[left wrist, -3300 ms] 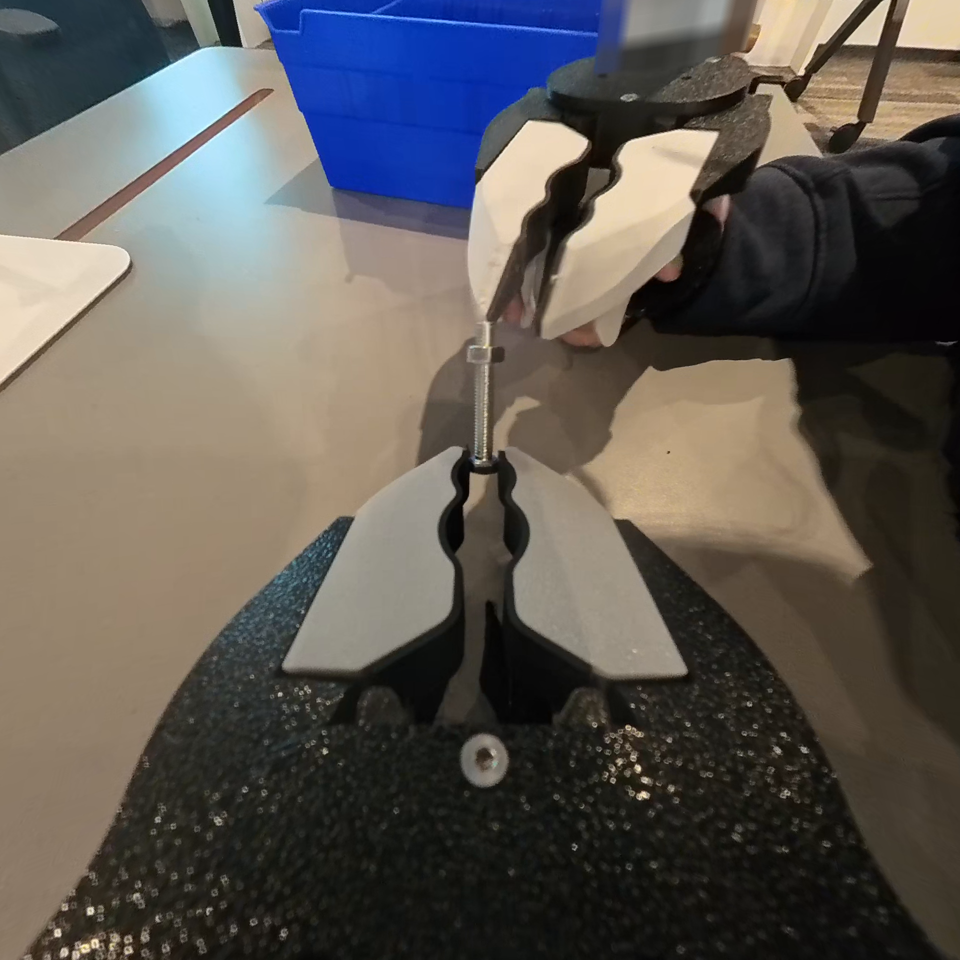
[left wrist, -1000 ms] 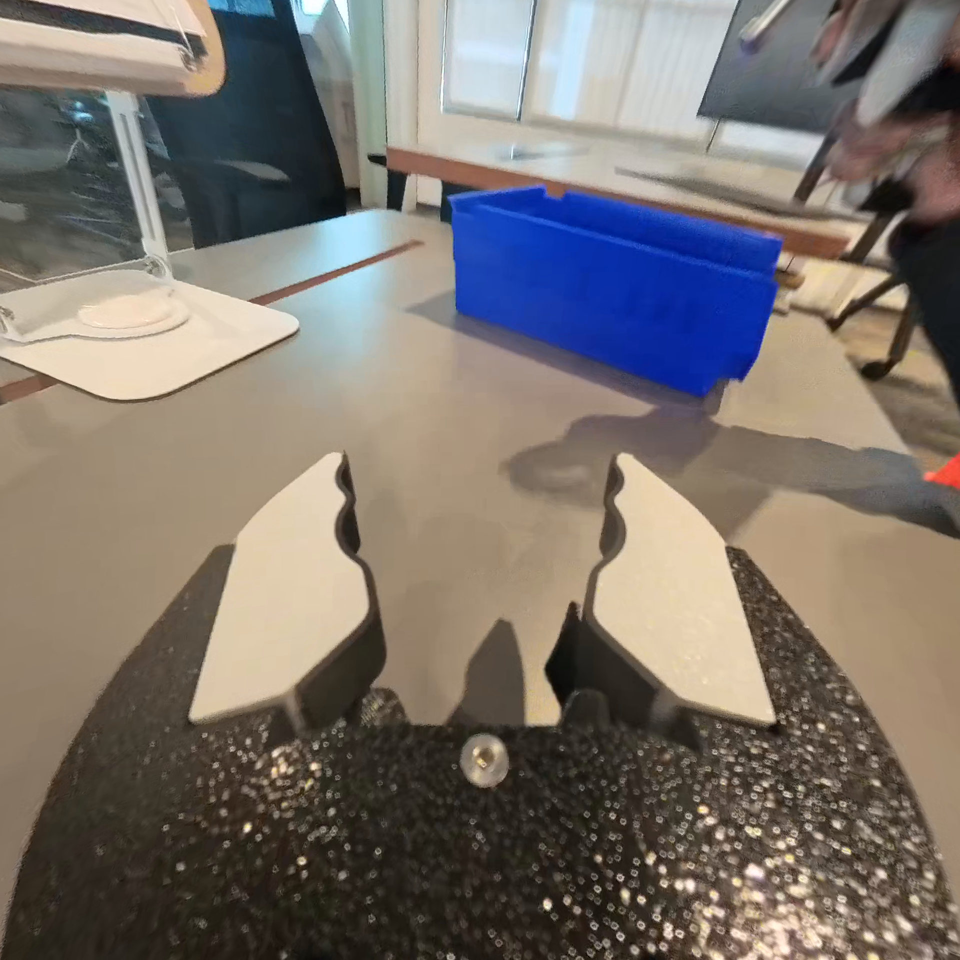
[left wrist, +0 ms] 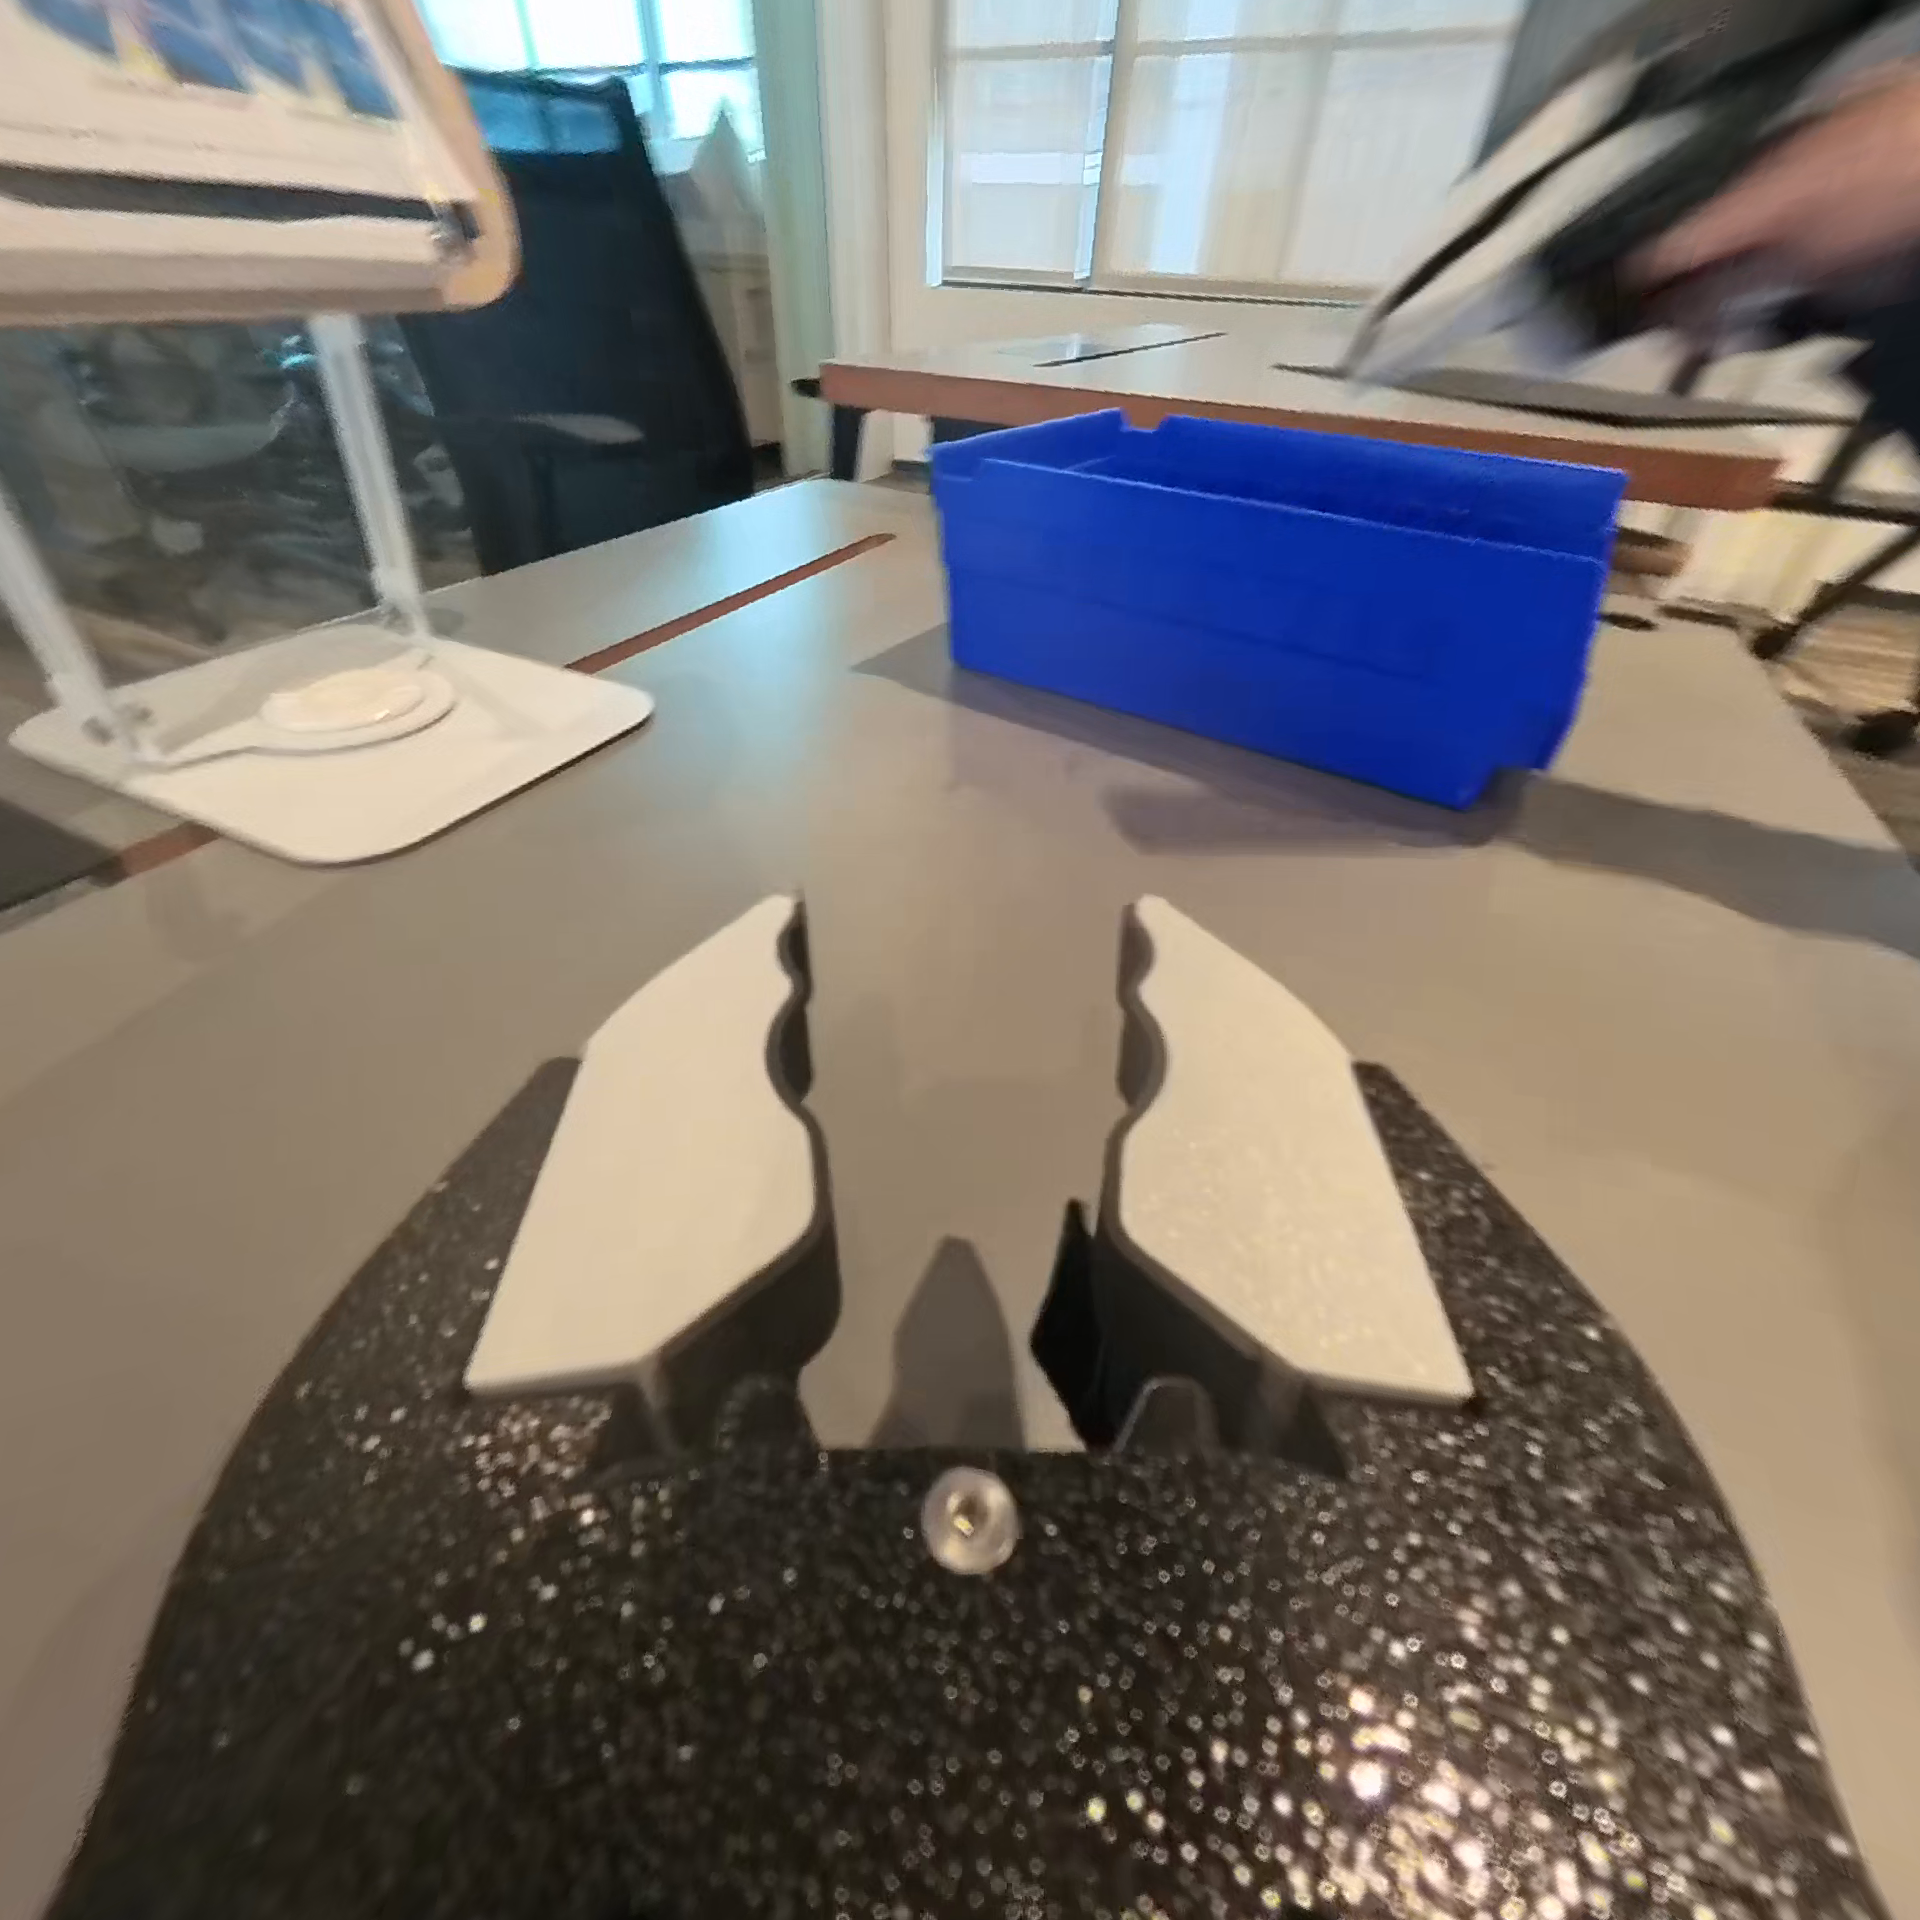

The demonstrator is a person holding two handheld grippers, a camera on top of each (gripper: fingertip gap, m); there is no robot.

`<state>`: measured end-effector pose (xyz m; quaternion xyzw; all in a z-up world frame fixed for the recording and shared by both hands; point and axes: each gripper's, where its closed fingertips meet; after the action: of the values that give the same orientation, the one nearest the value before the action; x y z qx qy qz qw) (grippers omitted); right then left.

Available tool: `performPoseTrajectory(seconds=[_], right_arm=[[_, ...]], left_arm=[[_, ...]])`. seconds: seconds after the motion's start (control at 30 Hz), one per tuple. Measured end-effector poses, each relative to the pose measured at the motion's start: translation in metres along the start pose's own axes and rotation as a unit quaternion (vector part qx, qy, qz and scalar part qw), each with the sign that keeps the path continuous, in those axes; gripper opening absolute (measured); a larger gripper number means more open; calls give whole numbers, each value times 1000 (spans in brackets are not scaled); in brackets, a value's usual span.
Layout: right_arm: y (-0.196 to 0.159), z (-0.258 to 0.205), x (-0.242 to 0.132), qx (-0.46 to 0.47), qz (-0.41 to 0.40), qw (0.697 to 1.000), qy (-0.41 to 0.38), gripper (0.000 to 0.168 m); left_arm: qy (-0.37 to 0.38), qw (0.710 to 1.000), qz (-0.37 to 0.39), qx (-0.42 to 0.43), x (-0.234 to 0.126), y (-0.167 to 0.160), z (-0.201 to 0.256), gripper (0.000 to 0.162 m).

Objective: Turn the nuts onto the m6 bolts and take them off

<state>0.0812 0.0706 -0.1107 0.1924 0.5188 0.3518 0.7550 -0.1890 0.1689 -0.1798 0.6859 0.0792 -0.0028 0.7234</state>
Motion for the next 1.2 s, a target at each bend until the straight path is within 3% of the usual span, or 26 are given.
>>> performPoseTrajectory(seconds=[0.13,0.37,0.53,1.07,1.2], right_arm=[[42,-101,-52,-25,168,982,82,1],[33,-203,8,-38,236,961,137,0],[44,-221,21,-30,318,943,93,0],[45,-221,8,11,359,926,114,0],[48,-225,2,-5,375,920,115,0]], left_arm=[[45,999,0,1,-10,4,-11,40],[63,998,-14,2,-11,0,-12,34],[69,997,-26,9,-9,-3,-12,36],[61,998,-28,1,-8,-4,-11,40],[27,999,9,-23,-19,30,3,42]])
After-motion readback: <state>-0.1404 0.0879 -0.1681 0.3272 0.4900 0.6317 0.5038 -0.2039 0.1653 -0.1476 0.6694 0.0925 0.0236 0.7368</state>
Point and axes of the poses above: each gripper's, where its closed fingertips meet, x out along the fingers, y out of its top, z = x × y across the jaws, and after that the axes turned 4 degrees about -y, right-handed
